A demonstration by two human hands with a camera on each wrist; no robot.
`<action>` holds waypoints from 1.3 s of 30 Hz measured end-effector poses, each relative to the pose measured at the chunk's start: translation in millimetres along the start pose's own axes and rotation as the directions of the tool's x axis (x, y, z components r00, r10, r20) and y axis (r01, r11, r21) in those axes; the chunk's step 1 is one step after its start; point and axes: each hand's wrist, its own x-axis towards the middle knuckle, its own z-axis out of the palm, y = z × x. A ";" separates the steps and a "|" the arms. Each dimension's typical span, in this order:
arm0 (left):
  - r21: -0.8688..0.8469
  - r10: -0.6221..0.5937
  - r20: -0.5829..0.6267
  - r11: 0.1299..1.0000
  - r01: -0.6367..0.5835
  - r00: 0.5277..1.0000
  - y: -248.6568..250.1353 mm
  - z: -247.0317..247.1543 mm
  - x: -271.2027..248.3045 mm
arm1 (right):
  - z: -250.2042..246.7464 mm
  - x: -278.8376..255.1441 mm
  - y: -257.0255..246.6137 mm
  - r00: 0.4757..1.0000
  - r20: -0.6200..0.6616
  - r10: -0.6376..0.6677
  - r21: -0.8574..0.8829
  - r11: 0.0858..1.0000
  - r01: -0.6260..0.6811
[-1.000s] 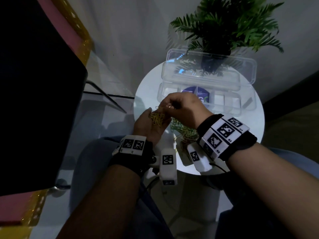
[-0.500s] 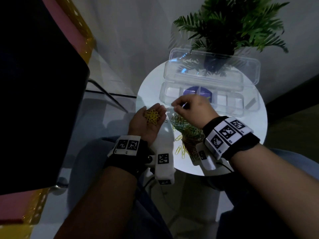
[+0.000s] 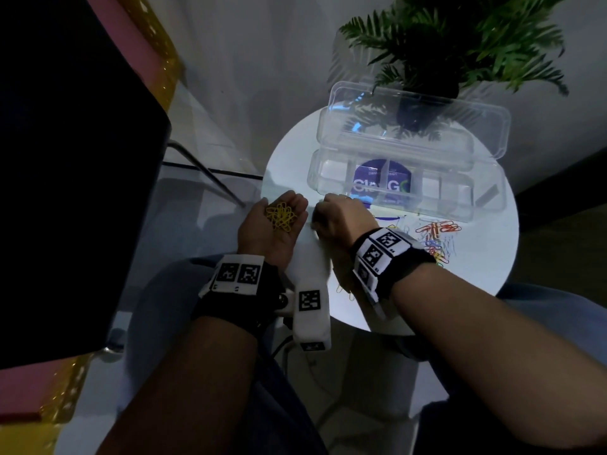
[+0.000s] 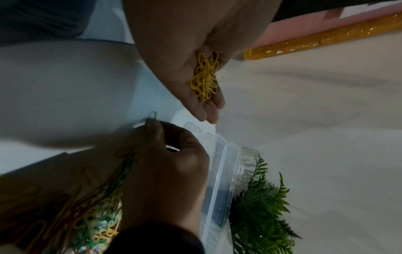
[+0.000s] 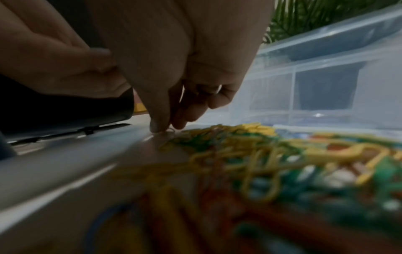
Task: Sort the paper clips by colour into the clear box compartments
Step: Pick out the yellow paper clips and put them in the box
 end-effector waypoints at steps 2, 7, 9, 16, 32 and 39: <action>0.018 -0.020 0.000 1.000 0.020 1.000 -1.7 1.2 -0.1 | -6.0 -5.1 4.8 0.998 -0.053 0.042 0.066 0.997 -0.039; 0.066 -0.053 -0.003 0.996 0.053 0.999 -6.6 5.4 -2.4 | -23.5 -34.6 27.0 0.985 -0.149 0.091 0.169 0.983 -0.066; 0.065 -0.052 -0.006 0.997 0.052 0.999 -7.2 6.8 -2.7 | -21.1 -44.4 24.0 0.995 -0.087 0.049 0.140 0.990 -0.037; 0.071 -0.055 -0.016 0.996 0.056 0.998 -11.0 7.3 -3.0 | -10.0 -37.5 5.6 0.998 0.045 0.035 -0.017 0.999 -0.034; 0.105 -0.074 -0.015 0.992 0.075 0.997 -11.9 10.1 -2.7 | -11.6 -25.1 19.2 0.978 -0.043 0.204 0.272 0.944 -0.185; 0.090 -0.058 -0.002 0.994 0.058 0.998 -11.5 12.9 -4.7 | -24.6 -17.7 26.3 1.000 0.004 0.010 0.049 0.999 -0.010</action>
